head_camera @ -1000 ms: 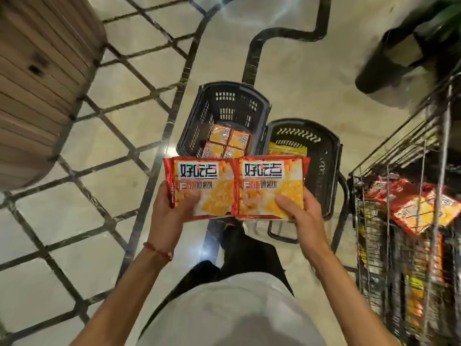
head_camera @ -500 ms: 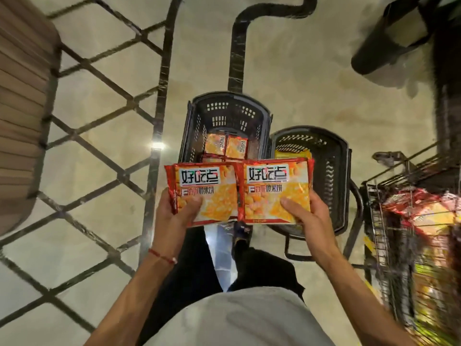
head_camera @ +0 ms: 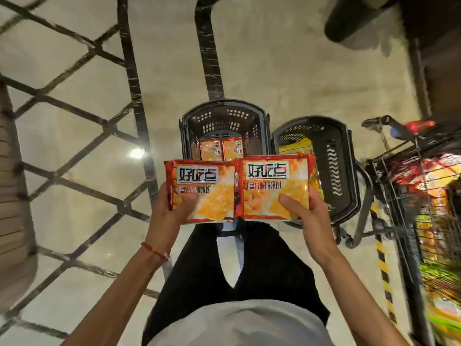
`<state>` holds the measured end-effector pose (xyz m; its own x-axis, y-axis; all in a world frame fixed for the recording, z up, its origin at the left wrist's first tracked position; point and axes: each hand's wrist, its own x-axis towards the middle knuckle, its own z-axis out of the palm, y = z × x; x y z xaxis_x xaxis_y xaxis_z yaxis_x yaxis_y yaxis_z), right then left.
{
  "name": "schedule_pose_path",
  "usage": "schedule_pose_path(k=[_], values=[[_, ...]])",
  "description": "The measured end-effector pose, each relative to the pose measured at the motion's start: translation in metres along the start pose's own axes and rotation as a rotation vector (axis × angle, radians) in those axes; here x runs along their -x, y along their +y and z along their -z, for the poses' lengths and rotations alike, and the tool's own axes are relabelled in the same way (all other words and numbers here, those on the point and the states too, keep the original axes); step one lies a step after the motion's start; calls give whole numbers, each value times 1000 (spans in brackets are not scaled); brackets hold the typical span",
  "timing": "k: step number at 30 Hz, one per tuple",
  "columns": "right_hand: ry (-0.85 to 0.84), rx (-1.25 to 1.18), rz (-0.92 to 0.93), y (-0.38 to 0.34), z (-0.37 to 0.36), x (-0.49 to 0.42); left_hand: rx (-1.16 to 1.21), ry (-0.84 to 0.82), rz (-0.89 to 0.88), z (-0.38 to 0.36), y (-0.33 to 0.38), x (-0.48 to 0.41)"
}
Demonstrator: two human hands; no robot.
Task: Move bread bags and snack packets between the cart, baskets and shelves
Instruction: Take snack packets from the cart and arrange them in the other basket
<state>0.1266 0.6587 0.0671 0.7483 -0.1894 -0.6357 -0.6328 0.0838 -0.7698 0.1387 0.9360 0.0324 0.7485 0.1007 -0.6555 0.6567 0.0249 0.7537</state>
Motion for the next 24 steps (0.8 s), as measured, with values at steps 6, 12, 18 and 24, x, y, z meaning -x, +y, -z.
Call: schedule_pose_path(k=[6,12,18,24], values=[[37,-15,-13,-5,1,-17,-3,-1,13,-10,8,-17],[7,-2,-46,5,20,-60,63,80,33,-37,-6,-42],[-64,-21,-122,30,46,-120,176,195,124,-76,-40,-73],[-64,32,-166,58,62,-177,204,230,149,-108,-81,-104]])
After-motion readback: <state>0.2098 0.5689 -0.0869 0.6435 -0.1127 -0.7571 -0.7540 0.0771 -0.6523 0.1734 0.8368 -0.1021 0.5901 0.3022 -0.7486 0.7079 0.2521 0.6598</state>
